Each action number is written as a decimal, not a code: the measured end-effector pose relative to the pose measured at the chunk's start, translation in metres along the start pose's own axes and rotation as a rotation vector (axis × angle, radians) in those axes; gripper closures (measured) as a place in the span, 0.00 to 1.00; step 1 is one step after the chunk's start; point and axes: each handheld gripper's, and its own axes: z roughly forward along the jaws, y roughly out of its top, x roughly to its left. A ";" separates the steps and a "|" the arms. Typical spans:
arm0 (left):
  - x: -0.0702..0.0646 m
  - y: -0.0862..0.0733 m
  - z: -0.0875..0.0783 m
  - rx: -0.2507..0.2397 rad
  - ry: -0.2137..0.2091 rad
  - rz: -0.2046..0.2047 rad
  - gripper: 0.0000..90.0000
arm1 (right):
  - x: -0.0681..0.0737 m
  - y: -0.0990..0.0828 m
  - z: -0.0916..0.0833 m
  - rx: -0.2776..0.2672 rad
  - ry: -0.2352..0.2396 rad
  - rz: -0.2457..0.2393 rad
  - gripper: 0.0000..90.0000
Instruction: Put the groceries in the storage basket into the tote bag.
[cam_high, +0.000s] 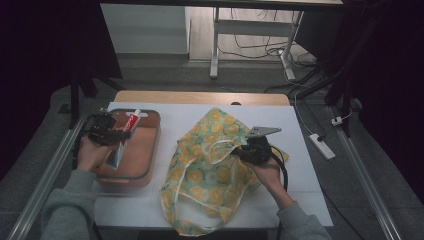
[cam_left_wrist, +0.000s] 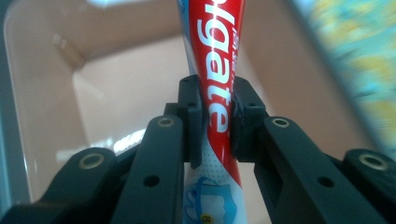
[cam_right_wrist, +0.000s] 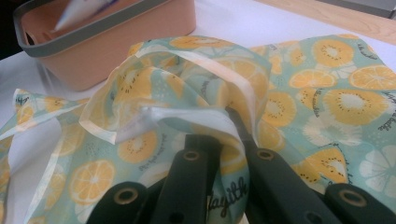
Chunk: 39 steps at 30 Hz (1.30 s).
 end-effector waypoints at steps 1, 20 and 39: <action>-0.003 0.001 -0.006 -0.023 -0.017 0.011 0.85 | 0.000 0.000 0.000 0.000 -0.001 0.002 0.98; -0.092 0.000 -0.056 -0.209 -0.378 0.237 0.85 | -0.007 0.002 -0.001 -0.021 -0.008 0.015 0.98; -0.172 -0.009 -0.034 -0.127 -0.508 0.446 0.85 | -0.008 0.006 -0.006 -0.047 -0.010 0.022 0.98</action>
